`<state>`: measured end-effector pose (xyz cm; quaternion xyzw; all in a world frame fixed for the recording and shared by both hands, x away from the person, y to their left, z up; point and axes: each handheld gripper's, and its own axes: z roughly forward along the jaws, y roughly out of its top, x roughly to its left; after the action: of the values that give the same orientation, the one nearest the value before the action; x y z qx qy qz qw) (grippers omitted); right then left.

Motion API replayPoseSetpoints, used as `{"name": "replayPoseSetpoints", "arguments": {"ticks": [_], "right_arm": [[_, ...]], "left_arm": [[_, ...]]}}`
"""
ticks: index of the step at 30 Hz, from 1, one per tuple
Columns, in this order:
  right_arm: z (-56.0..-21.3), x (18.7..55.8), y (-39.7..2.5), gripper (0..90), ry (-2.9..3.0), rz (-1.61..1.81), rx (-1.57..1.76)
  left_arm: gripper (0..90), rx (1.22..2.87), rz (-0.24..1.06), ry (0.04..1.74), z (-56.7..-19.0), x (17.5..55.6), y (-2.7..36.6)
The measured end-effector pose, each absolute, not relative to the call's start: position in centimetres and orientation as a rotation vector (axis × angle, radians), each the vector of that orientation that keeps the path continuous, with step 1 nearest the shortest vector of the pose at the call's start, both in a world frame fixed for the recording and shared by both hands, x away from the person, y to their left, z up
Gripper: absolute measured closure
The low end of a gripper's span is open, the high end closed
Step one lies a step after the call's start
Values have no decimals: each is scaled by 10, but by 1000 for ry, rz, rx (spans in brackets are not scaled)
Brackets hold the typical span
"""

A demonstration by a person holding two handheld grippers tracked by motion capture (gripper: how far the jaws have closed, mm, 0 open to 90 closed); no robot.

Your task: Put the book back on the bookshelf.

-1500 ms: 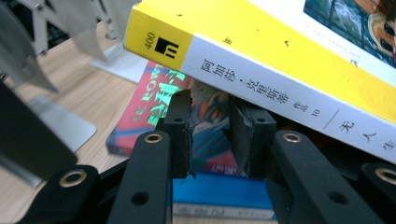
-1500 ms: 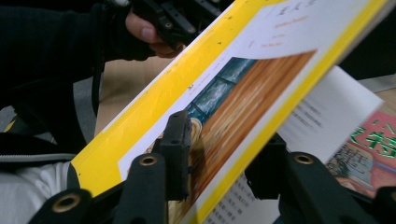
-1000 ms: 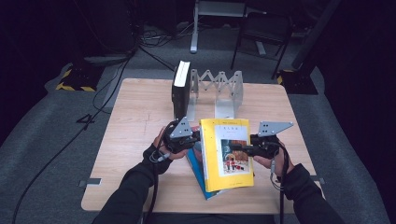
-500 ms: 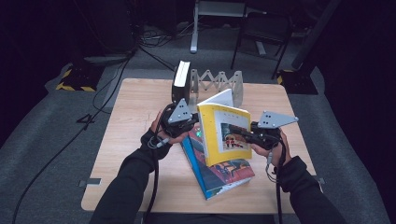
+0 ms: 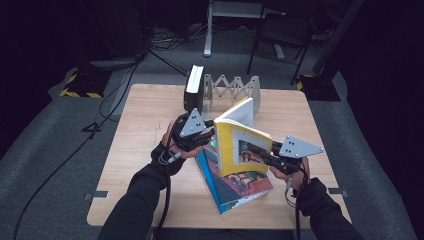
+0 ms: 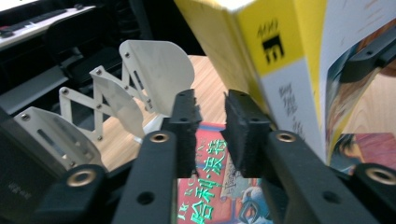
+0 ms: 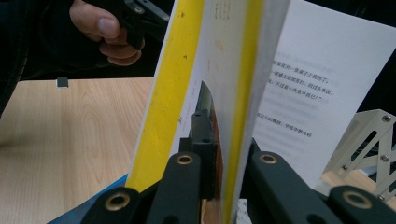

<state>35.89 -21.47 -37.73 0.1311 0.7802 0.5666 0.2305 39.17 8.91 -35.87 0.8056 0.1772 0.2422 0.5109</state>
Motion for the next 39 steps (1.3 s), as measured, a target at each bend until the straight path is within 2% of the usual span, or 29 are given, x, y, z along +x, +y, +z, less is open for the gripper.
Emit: {"name": "replayPoseSetpoints", "arguments": {"ticks": [10, 26, 34, 39], "right_arm": [[-381, 347, -223, 854, 2154, 1550, 347], [-385, 337, -229, 851, 2160, 1534, 342], [-386, 334, -231, 850, 2165, 1546, 345], [-387, 332, -232, 845, 2168, 1551, 348]], "left_arm": [[647, 1954, 523, 459, -384, 370, 89], [577, 2111, 392, 498, -436, 345, 87], [470, 2128, 351, 464, -447, 338, 63], [416, 2101, 384, 473, -453, 342, 44]]}}
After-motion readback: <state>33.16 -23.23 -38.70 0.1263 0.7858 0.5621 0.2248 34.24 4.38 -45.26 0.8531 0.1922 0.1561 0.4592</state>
